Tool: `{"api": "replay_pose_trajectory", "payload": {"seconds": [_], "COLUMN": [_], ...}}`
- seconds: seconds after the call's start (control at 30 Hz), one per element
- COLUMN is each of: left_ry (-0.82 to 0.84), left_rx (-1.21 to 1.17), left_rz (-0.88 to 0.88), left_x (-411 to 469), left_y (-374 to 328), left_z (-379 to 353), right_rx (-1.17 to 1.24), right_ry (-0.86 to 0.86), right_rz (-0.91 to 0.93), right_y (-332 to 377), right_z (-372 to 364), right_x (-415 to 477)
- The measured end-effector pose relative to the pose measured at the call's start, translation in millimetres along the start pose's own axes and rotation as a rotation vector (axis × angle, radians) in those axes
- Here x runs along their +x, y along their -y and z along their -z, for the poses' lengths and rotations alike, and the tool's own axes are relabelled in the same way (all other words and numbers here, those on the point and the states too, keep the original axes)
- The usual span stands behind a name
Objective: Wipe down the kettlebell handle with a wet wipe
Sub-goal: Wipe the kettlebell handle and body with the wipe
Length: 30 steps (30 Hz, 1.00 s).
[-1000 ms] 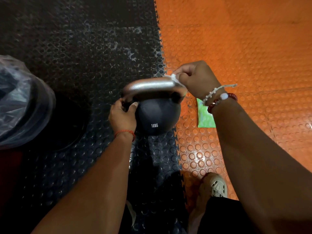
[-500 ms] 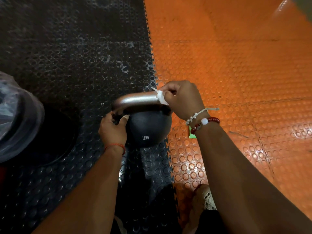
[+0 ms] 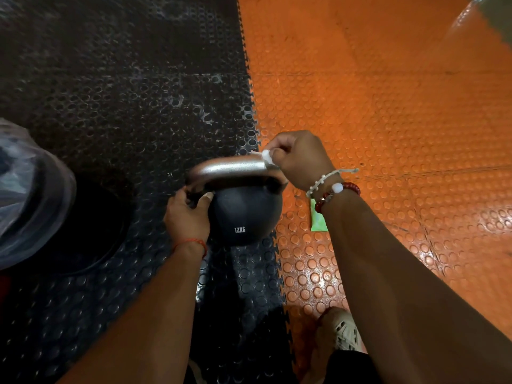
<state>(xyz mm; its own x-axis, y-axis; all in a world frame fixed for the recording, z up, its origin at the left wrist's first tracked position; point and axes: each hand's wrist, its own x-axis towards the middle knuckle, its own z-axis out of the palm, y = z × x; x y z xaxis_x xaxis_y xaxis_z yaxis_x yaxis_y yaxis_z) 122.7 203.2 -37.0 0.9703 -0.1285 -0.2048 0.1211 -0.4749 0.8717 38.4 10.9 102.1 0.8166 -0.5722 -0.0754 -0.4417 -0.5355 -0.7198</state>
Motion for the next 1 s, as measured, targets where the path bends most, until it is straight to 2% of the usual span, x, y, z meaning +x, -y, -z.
{"api": "replay_pose_trajectory", "payload": {"seconds": [0.4, 0.53, 0.7, 0.83, 1.0], "left_ry": [-0.012, -0.009, -0.014, -0.018, -0.024], "left_rx": [0.008, 0.012, 0.010, 0.021, 0.000], "left_rz": [-0.005, -0.009, 0.002, 0.004, 0.014], "left_x": [-1.9, -3.3, -4.4, -5.6, -6.4], "left_y": [-2.0, -3.8, -6.0, -8.9, -9.7], "left_z": [-0.3, 0.0, 1.1, 1.0, 1.1], "right_rx": [0.098, 0.128, 0.078, 0.160, 0.095], "right_ry": [-0.078, -0.117, -0.226, -0.241, -0.327], "right_rz": [0.004, -0.061, 0.083, -0.051, 0.095], "right_y": [-5.4, -14.1, -5.9, -10.4, -5.1], "right_z": [-8.6, -9.3, -19.4, -17.6, -28.5], "right_x": [-15.2, -15.0, -28.2, -22.9, -33.3]}}
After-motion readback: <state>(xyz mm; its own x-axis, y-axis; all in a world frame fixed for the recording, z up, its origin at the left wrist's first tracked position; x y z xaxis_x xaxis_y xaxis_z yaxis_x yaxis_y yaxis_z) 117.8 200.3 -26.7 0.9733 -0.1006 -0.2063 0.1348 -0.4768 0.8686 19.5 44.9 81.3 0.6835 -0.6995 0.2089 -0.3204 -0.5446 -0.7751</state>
